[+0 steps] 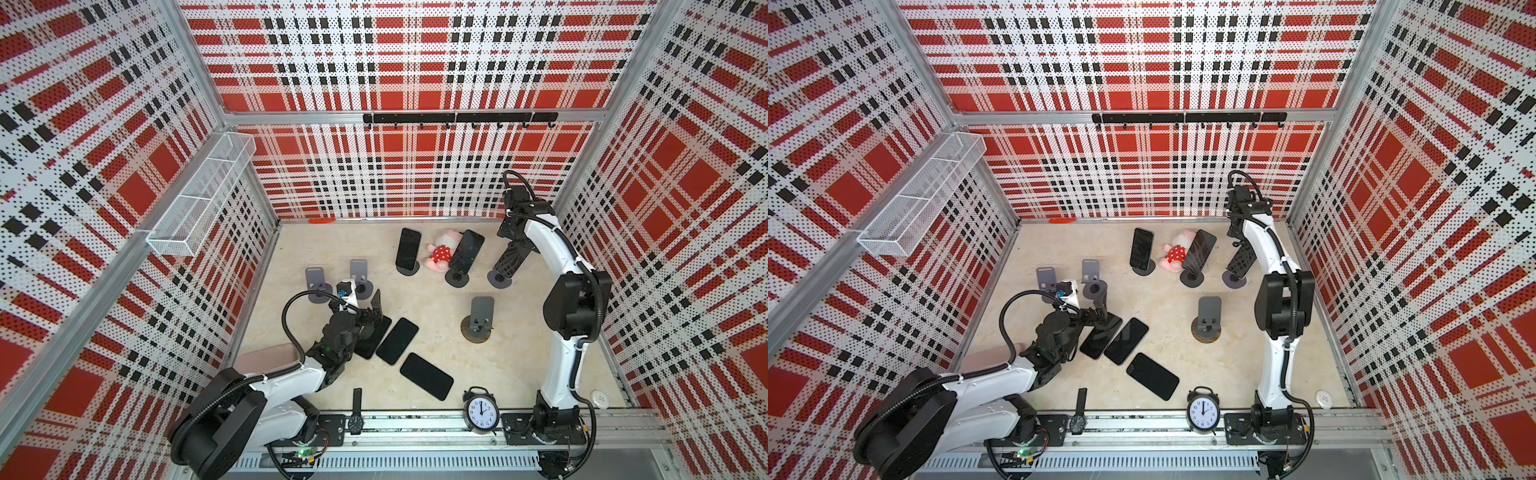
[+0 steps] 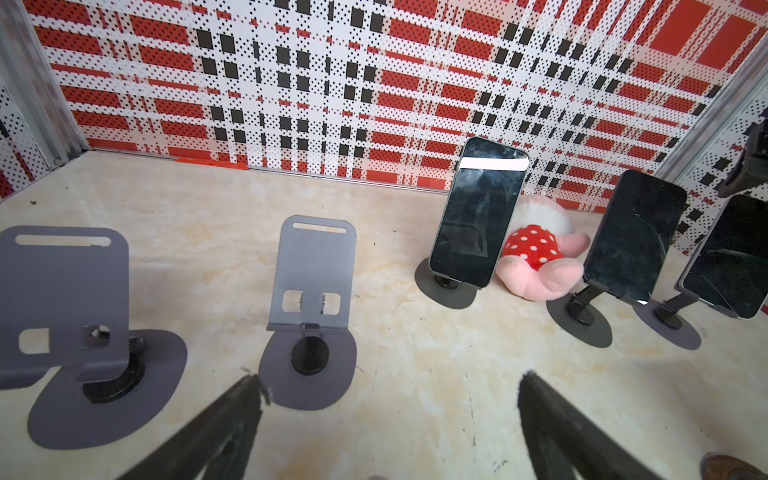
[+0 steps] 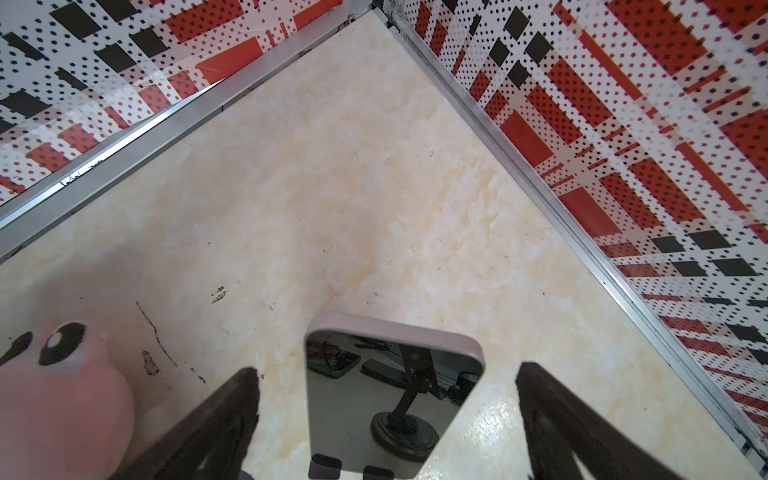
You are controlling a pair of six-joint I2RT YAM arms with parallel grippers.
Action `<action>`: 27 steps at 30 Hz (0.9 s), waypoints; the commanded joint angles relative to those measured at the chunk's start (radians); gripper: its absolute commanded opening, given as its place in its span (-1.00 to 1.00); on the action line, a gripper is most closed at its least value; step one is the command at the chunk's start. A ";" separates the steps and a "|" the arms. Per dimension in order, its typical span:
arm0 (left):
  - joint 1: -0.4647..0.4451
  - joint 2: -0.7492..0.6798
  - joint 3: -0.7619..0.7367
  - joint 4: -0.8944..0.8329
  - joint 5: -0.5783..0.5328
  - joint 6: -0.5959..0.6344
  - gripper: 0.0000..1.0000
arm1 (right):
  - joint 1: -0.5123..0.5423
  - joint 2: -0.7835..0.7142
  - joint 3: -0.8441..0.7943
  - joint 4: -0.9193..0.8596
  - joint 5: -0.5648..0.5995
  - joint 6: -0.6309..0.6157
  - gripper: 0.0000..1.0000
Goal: Remove the phone from the phone stand
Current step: 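Lift the white-edged phone up off its stand with the right gripper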
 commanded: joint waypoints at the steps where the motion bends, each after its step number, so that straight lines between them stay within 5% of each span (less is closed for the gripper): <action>1: 0.003 0.004 0.017 0.001 0.006 0.001 0.96 | -0.010 0.024 0.029 -0.018 -0.042 0.008 1.00; 27: 0.003 0.023 0.027 -0.002 0.028 -0.006 0.96 | -0.033 0.097 0.120 -0.116 -0.054 0.058 1.00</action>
